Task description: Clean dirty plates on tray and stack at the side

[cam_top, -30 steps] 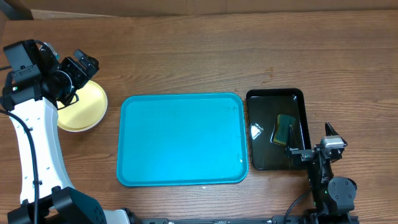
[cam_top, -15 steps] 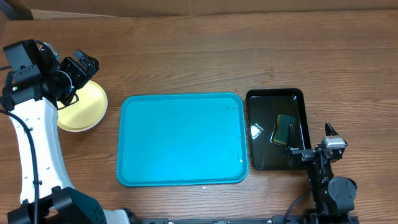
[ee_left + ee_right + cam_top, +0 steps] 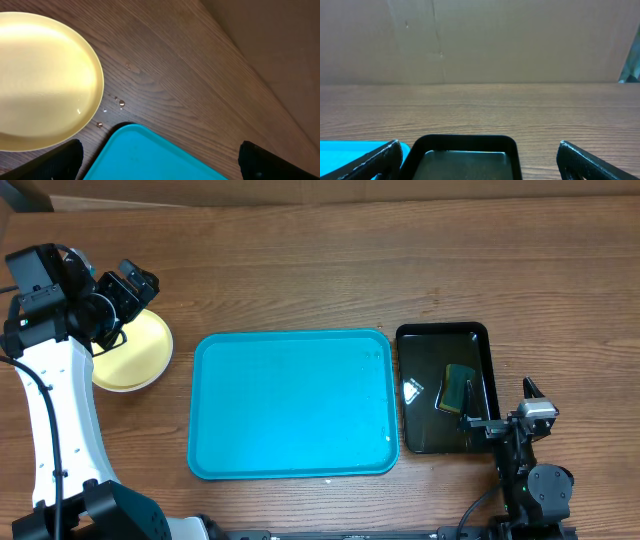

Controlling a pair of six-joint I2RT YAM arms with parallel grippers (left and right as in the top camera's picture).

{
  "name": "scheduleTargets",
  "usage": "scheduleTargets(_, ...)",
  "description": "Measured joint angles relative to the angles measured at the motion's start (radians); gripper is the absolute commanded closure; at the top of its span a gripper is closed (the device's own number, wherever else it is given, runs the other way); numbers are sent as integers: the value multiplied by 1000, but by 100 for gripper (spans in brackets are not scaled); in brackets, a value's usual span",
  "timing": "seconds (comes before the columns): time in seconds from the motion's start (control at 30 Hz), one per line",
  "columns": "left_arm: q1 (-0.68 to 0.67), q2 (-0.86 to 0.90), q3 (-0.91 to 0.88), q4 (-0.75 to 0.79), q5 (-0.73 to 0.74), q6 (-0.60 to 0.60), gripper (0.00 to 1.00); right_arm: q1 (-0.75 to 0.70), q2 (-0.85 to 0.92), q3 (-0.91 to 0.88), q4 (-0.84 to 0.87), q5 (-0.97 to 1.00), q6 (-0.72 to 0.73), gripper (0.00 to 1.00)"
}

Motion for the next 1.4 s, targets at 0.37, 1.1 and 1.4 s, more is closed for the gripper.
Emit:
scheduleTargets(0.37,-199,-16,0,0,-45,0,0,0,0,0,2,3,0,0)
scheduleTargets(1.1,-490,-854,-187,12,-99,19,0,0,0,0,3,3,-1,0)
scheduleTargets(1.4,-404,-1210,-610,116,-143,26,0,0,0,0,2,3,0,0)
